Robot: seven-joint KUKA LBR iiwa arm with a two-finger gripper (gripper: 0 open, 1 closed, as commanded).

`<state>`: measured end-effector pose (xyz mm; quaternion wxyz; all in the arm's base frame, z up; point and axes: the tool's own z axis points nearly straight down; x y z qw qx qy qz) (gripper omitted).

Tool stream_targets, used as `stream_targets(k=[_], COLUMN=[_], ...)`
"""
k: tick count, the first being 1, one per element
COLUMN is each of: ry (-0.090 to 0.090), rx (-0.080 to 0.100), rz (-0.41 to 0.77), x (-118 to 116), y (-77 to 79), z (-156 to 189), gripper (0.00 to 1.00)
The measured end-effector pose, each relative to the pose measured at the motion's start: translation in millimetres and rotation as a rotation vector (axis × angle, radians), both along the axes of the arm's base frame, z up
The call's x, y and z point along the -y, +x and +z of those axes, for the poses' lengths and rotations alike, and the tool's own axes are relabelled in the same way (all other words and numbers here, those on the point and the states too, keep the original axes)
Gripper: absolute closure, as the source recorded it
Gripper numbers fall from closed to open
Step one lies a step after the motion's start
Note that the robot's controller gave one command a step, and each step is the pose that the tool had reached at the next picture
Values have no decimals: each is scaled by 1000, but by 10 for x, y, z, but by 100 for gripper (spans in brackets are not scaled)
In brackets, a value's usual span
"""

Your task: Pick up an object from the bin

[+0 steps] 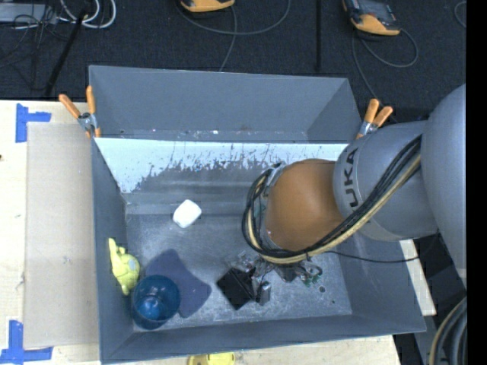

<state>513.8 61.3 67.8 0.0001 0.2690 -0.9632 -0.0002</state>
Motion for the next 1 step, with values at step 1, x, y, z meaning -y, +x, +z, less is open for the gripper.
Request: stream_targets(k=[1], ry=[0], rx=[0], rz=[14], x=[-8], y=[-2], z=[1], gripper=[100])
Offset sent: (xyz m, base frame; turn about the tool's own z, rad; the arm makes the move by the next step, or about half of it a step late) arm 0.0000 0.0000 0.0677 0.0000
